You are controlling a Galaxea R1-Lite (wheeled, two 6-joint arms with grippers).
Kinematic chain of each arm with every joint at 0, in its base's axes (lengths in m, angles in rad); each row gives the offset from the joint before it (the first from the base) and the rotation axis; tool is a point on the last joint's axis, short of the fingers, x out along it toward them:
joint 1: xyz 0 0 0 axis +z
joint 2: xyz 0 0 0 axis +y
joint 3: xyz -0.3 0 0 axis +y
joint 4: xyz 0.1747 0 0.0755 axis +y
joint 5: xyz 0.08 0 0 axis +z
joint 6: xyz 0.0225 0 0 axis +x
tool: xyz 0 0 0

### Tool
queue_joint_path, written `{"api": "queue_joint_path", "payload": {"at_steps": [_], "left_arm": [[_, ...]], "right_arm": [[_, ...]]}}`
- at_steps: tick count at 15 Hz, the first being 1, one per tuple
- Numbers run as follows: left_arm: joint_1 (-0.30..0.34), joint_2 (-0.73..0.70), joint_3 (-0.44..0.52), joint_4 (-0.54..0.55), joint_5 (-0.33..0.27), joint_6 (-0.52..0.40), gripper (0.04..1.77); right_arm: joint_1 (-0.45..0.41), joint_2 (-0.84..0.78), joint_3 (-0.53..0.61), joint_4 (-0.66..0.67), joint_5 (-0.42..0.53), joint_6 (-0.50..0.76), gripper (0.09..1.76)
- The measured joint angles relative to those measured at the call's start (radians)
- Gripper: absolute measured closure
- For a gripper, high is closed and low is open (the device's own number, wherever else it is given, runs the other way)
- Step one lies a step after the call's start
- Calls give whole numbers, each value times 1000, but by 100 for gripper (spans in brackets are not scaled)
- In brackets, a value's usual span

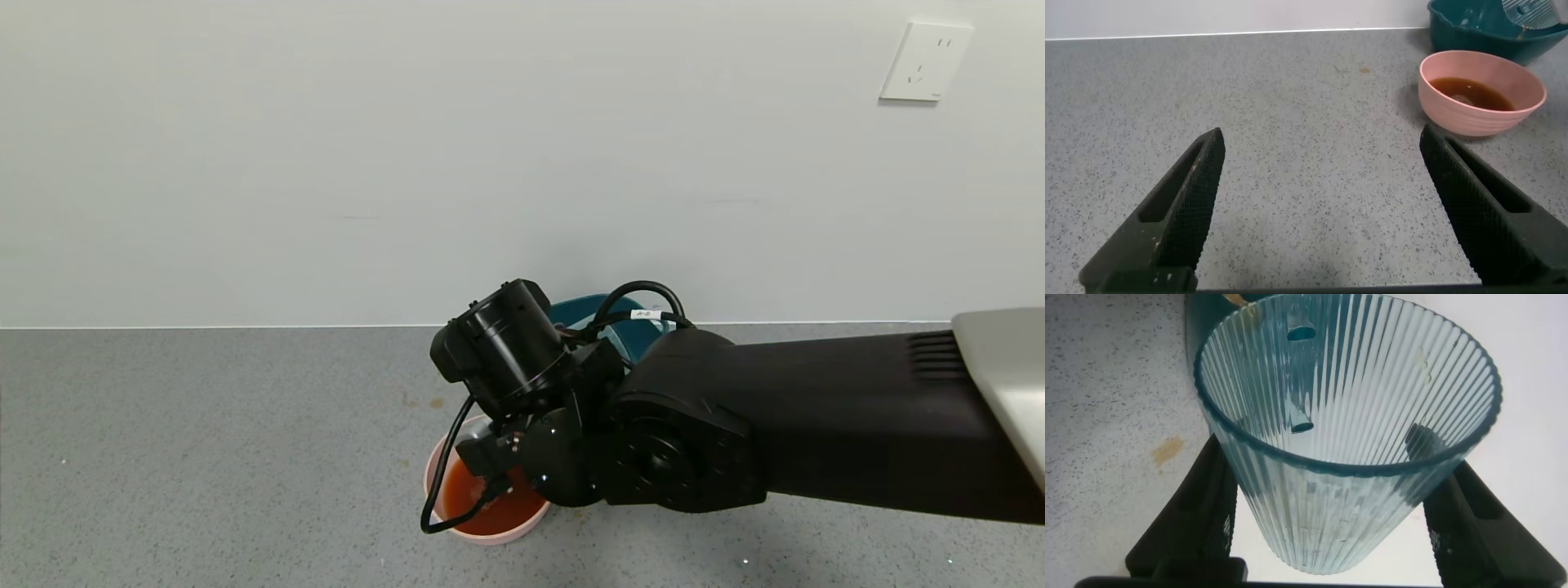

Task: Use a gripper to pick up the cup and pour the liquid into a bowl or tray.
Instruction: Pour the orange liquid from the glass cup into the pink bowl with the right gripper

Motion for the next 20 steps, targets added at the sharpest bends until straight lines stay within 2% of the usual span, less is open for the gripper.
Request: {"api": "queue_joint_path", "payload": {"at_steps": [4,6,7,9,14,20], "left_arm": [[0,0,0,0,0,0,9],[0,0,0,0,0,0,9],[0,0,0,0,0,0,9],[0,0,0,0,0,0,9],[0,0,0,0,0,0,9],[0,0,0,0,0,0,9]], "right_arm": [[0,1,-3,0,0,-13,52],[0,1,-3,0,0,-150,52],[0,1,-3,-1,0,-150,52],[1,-3,-6,-13,17,-9,52],[-11,-31,-8,-96,47,87,52],[-51,-86,-4,-104,146,366,52]]}}
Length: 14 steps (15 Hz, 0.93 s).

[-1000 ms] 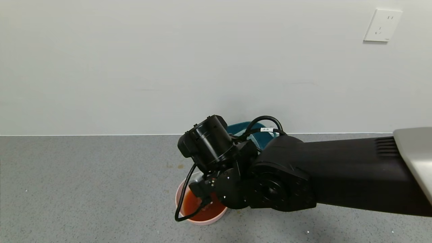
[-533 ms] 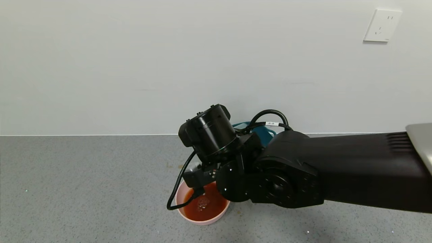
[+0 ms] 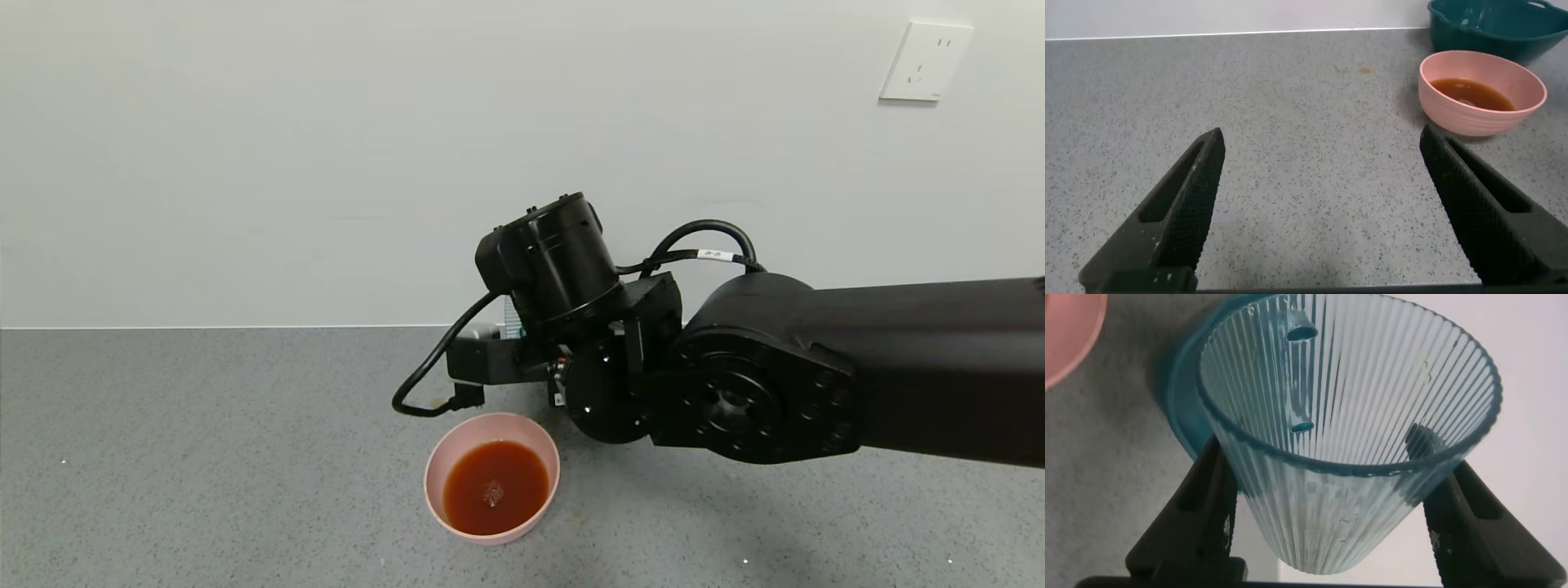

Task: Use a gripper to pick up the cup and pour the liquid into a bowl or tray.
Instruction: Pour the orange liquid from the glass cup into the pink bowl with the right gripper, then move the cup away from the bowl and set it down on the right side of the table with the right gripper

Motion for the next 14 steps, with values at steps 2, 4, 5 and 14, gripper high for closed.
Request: {"api": "queue_joint_path", "payload": {"at_steps": [2,4,5,14], "left_arm": [[0,0,0,0,0,0,9],[0,0,0,0,0,0,9],[0,0,0,0,0,0,9],[0,0,0,0,0,0,9]], "right_arm": [[-30,-19,0,2,66,123,52],[-61,-38,2,7,148,266,52],[-73,-49,11,9,167,343,52],[-184,-254,264,18,263,795,52]]}}
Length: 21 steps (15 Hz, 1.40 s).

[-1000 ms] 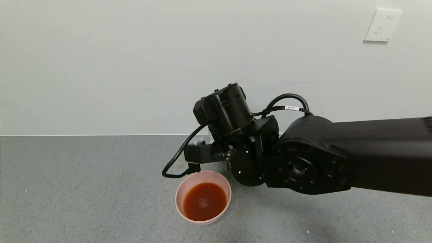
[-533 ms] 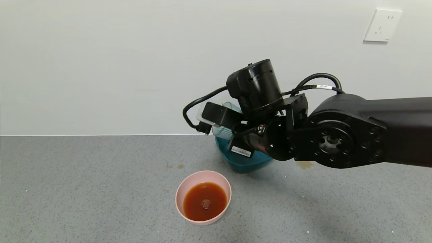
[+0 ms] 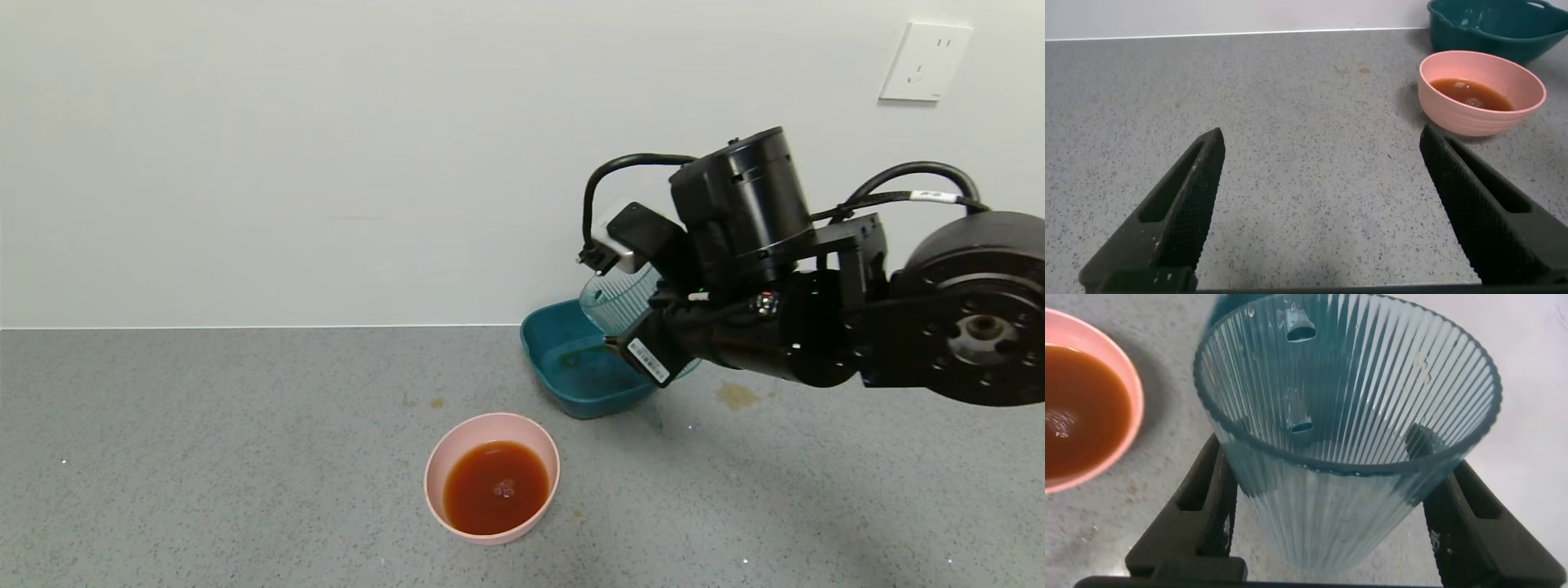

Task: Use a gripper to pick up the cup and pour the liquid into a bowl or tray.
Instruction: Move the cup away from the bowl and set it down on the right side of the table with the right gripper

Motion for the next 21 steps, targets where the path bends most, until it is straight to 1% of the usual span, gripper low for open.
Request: {"api": "queue_joint_path", "payload": {"at_steps": [2,3,5,7,10,13,15,16,18,21], "left_arm": [[0,0,0,0,0,0,9],[0,0,0,0,0,0,9],[0,0,0,0,0,0,9],[0,0,0,0,0,0,9],[0,0,0,0,0,0,9],[0,0,0,0,0,0,9],[0,0,0,0,0,0,9],[0,0,0,0,0,0,9],[0,0,0,0,0,0,9],[0,0,0,0,0,0,9]], "right_arm": [[-47,-59,60,1,8,3,52],[-74,-86,84,2,31,4,52],[-127,-135,128,2,121,10,52],[-180,-175,157,-5,173,33,52],[-222,-221,170,-4,180,130,52],[-241,-252,174,-9,181,290,52],[-281,-260,175,-22,191,340,52],[-309,-260,179,-46,210,344,52],[-379,-255,209,-162,270,343,52],[-450,-219,290,-345,296,341,52]]}}
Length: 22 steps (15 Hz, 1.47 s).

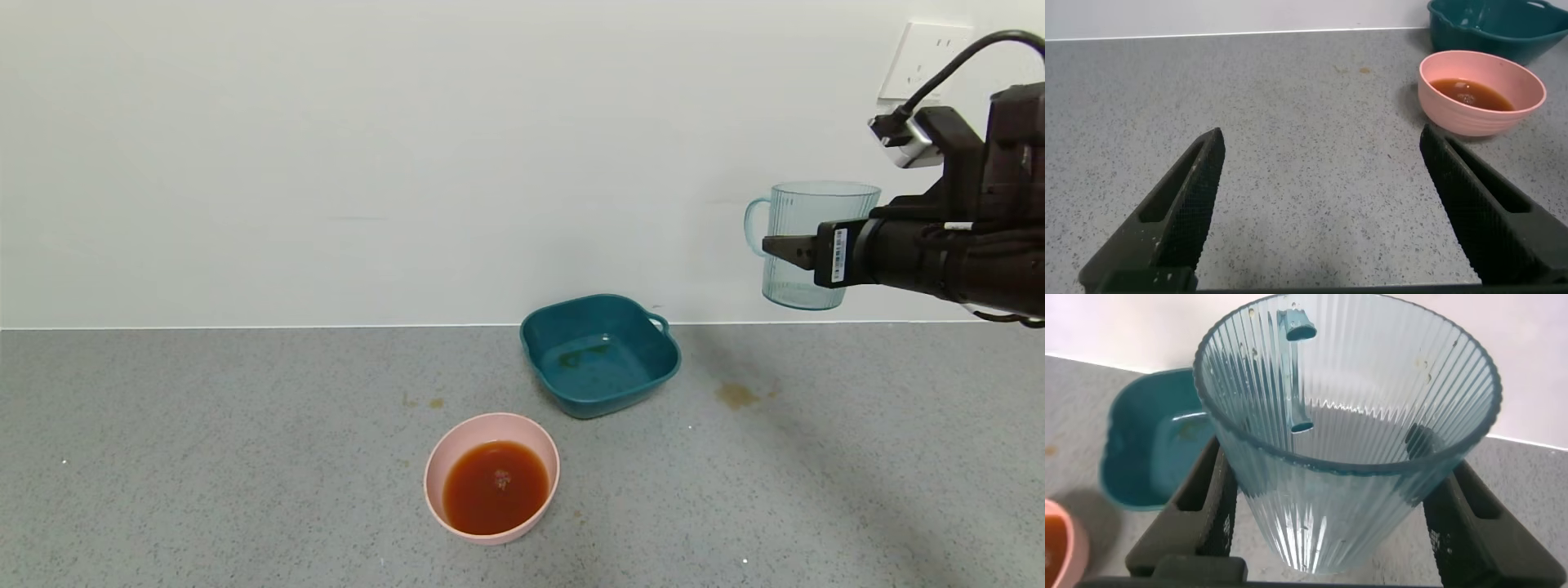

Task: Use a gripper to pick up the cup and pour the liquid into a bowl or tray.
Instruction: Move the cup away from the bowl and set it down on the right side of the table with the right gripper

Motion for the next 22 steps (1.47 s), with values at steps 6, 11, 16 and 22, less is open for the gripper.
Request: {"api": "queue_joint_path", "payload": {"at_steps": [6,11,16,22], "left_arm": [[0,0,0,0,0,0,9],[0,0,0,0,1,0,9],[0,0,0,0,0,0,9],[0,0,0,0,0,0,9]], "right_arm": [[-84,129,163,-356,9,-34,52],[-146,232,283,-524,63,-30,52],[-164,335,339,-639,91,6,52],[-163,487,314,-769,89,9,52]]}}
